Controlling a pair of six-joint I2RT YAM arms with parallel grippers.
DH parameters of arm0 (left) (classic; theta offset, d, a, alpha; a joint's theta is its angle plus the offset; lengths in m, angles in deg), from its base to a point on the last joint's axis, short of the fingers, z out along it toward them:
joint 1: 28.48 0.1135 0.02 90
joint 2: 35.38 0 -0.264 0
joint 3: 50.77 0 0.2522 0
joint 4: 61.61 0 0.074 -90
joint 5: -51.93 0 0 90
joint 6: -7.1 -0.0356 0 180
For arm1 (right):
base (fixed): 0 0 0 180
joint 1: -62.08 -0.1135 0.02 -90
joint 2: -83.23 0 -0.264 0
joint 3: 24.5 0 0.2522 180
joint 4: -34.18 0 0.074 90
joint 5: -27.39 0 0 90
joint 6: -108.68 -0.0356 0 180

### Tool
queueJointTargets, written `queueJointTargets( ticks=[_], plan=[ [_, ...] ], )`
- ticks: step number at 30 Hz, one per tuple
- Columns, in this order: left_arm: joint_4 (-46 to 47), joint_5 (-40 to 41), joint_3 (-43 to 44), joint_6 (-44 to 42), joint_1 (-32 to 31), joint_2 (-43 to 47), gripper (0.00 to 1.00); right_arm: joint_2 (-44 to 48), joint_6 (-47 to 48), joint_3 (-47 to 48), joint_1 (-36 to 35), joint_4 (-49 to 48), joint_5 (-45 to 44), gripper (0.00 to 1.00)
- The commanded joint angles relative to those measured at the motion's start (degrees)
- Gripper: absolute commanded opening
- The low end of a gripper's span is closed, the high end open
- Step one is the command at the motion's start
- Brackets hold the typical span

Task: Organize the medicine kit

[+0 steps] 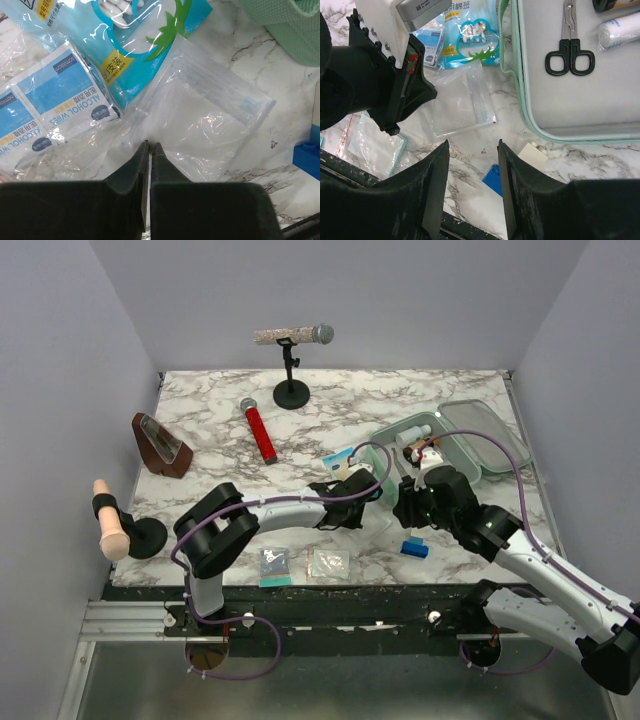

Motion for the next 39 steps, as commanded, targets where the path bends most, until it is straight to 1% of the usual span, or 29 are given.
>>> queueJointTargets(
  ticks=[1,7,11,12,14,15,16,17,19,25,31,33,35,39],
  plan=[
    [-2.3,2.1,-0.3,-1.7,-0.8,-0.8,0.0,1.3,0.3,2.1,-0.3,2.3,0.3,0.52],
    [1.2,2.3,-3.5,-1.4,-1.1,6.3,0.0,2.6,0.2,3.7,-0.3,3.2,-0.4,0.52],
    [1.0,3.6,-4.1,-0.4,-1.2,10.5,0.0,2.9,0.2,3.4,-0.2,2.8,-1.4,0.52],
    [0.2,4.0,-3.7,-0.1,-1.2,10.7,0.06,2.9,0.2,3.4,-0.2,2.9,-1.4,0.52],
    [-0.8,4.5,-3.2,0.6,-1.2,10.6,0.35,2.8,-0.1,2.9,-0.2,2.8,-1.1,0.52],
    [-0.9,4.7,-3.3,0.9,-1.2,10.5,0.45,2.8,-0.2,2.6,-0.2,2.8,-1.0,0.52],
    [-1.3,4.9,-3.4,1.2,-1.2,9.9,0.51,2.7,-0.2,2.4,-0.3,2.7,-0.9,0.52],
    [-1.8,5.4,-3.3,1.4,-1.2,9.5,0.54,2.7,-0.4,2.3,-0.3,2.8,-0.8,0.52],
    [-3.1,6.2,-3.0,1.9,-1.2,8.2,0.58,2.9,-0.4,2.1,-0.2,2.7,-0.8,0.52],
    [-3.5,6.0,-2.5,1.6,-1.1,4.7,0.59,3.3,-0.1,1.9,-0.2,2.8,-1.2,0.52],
    [-2.1,4.7,-2.3,0.9,-1.1,2.6,0.53,3.5,0.2,1.5,-0.3,2.9,-1.3,0.52],
    [-1.6,4.2,-2.3,0.6,-1.1,2.1,0.47,3.7,0.3,1.1,-0.2,3.0,-1.4,0.52],
    [-0.9,3.5,-2.5,0.4,-1.1,1.9,0.37,4.0,0.3,0.9,-0.3,3.1,-1.7,0.52],
    [-0.5,3.1,-2.4,0.0,-1.1,1.8,0.21,4.1,0.3,0.8,-0.2,3.2,-1.9,0.52]
  ],
)
